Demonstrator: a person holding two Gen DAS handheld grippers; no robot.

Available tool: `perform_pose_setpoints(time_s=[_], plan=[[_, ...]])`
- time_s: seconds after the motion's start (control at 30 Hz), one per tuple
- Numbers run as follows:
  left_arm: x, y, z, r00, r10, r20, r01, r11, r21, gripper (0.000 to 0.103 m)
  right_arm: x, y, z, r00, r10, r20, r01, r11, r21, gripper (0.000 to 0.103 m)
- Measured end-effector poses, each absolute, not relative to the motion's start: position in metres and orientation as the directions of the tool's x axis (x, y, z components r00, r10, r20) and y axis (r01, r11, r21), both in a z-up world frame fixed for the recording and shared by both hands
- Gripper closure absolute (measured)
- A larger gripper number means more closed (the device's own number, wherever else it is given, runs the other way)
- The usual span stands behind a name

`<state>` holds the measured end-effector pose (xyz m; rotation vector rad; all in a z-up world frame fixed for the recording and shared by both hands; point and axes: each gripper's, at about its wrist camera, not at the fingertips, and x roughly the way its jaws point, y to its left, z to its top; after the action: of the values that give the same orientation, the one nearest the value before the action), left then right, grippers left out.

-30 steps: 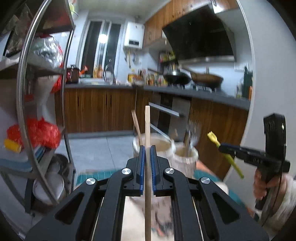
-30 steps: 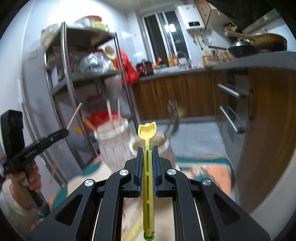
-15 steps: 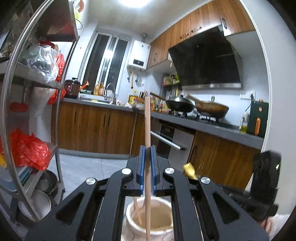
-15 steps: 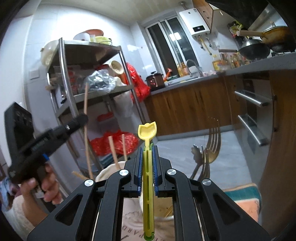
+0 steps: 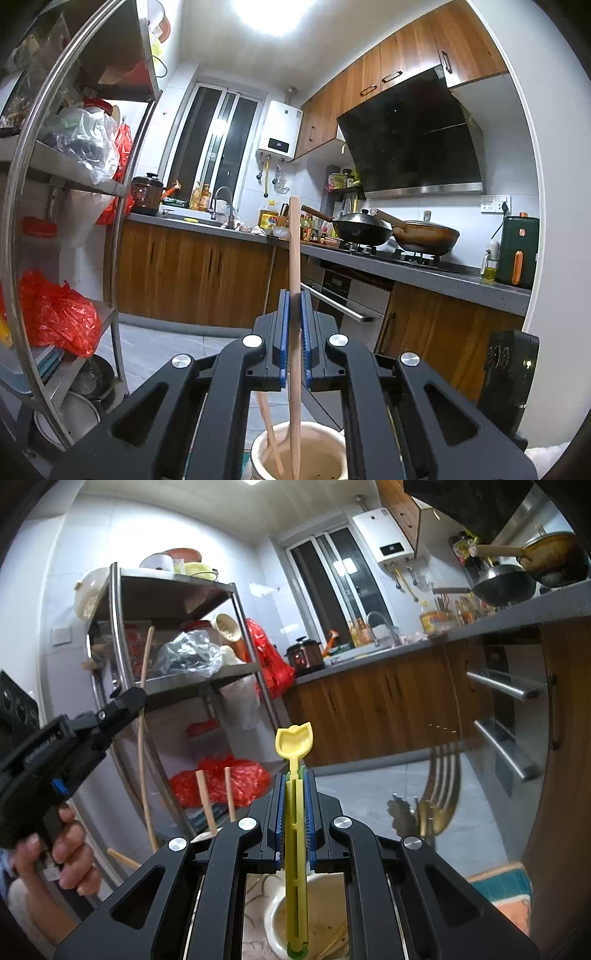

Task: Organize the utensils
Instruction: 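Lower the chopstick into the large cup while the right tool lowers the spoon into the small cup, then open both tools releasing the chopstick and the yellow spoon into the cups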

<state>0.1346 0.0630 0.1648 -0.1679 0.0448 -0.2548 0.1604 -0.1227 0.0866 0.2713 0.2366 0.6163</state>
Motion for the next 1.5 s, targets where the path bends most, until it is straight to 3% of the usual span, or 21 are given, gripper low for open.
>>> perform_pose_setpoints(time_s=[0.23,0.6,1.17,1.27,1.4,1.5], plan=[[0.142,0.060,0.147,0.966,-0.250,-0.068,0.233,0.953,-0.193,0.097,0.165,-0.109,0.071,0.820,0.557,-0.133,-0.514,0.818,0.257,0.092],[0.136,0.061,0.112,0.948,-0.271,-0.168,0.240,0.953,-0.186,0.097,0.151,-0.111,0.060,0.842,0.500,-0.202,-0.467,0.864,0.188,0.092],[0.122,0.079,0.096,0.934,-0.278,-0.223,0.231,0.949,-0.216,0.097,0.136,-0.121,0.047,0.789,0.526,-0.317,-0.477,0.850,0.223,0.092],[0.118,0.081,0.094,0.935,-0.272,-0.230,0.225,0.951,-0.210,0.097,0.133,-0.123,0.048,0.794,0.524,-0.308,-0.473,0.851,0.228,0.076],[0.111,0.079,0.090,0.937,-0.259,-0.236,0.218,0.958,-0.187,0.097,0.120,-0.133,0.055,0.809,0.525,-0.264,-0.475,0.849,0.231,0.073],[0.105,0.076,0.085,0.936,-0.248,-0.251,0.211,0.964,-0.163,0.094,0.107,-0.139,0.062,0.822,0.521,-0.231,-0.476,0.850,0.224,0.061]])
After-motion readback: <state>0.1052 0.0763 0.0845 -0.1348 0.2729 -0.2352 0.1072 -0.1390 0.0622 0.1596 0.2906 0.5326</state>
